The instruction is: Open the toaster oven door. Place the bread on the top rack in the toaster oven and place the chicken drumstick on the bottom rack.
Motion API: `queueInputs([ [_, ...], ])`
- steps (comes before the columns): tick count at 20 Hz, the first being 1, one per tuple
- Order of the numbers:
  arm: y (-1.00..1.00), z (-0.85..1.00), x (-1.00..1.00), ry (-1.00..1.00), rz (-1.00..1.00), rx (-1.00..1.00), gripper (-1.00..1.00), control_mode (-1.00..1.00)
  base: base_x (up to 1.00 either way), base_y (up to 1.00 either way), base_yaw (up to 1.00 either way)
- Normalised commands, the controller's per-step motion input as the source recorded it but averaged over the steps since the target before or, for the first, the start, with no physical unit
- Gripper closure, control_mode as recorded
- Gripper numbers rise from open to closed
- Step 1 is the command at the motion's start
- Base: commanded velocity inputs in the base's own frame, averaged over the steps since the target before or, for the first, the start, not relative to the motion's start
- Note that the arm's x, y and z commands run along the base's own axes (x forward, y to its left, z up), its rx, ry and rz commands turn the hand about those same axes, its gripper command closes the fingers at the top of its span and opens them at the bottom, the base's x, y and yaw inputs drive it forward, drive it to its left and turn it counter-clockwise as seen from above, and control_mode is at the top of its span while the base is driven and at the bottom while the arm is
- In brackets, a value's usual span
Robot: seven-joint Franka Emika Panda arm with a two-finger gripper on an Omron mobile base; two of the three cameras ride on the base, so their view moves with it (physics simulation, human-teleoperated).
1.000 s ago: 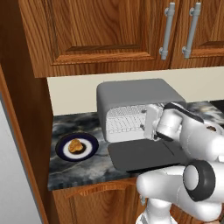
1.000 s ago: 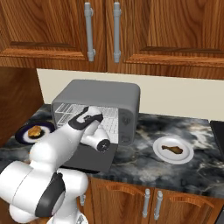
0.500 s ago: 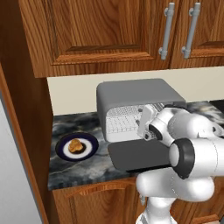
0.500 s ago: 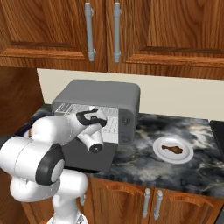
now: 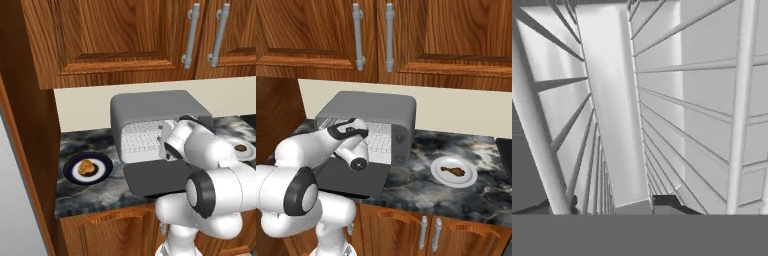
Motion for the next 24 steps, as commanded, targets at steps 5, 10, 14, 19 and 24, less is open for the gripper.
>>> queueInputs([
  [5, -0.16, -0.02, -0.72, 0.36, 0.13, -0.13, 1.0, -1.0, 0.0, 0.0, 0.0],
  [10, -0.28, -0.05, -0.95, 0.35, 0.2, -0.15, 1.0, -1.0, 0.0, 0.0, 0.0],
  [14, -0.31, -0.03, -1.0, 0.33, 0.22, -0.15, 1.0, -1.0, 0.0, 0.0, 0.0],
  [19, -0.32, 0.0, -0.98, 0.31, 0.24, -0.16, 1.0, -1.0, 0.0, 0.0, 0.0],
  [24, -0.02, 0.84, -0.22, 0.14, 0.15, -0.03, -1.0, -1.0, 0.0, 0.0, 0.0],
])
